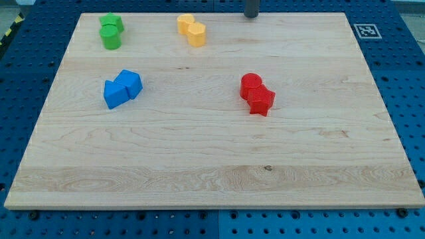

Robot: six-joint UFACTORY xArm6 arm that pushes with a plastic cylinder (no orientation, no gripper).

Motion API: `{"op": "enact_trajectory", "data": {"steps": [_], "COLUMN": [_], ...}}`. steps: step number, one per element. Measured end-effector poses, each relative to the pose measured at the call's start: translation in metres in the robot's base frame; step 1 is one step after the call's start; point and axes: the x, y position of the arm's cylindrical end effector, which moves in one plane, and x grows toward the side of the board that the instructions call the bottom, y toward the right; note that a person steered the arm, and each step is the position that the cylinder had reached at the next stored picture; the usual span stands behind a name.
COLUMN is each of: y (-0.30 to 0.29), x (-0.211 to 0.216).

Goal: Point your arm to the green circle

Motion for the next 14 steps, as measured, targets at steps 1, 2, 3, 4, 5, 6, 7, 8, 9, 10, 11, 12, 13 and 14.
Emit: {"op": "enact_trajectory", "data": {"steps": [1,2,3,4,5,6,7,8,9,10,11,12,13,14], "y": [0.0,0.0,0.0,0.0,-0.001,-0.008,-0.024,-0.05,-0.07,-0.102,-0.112,-0.112,-0.112,-0.113], "x": [0.0,0.003,0.004,0.007,0.042,0.061,0.084,0.101,0.106,0.12,0.128,0.132,0.135,0.148]}}
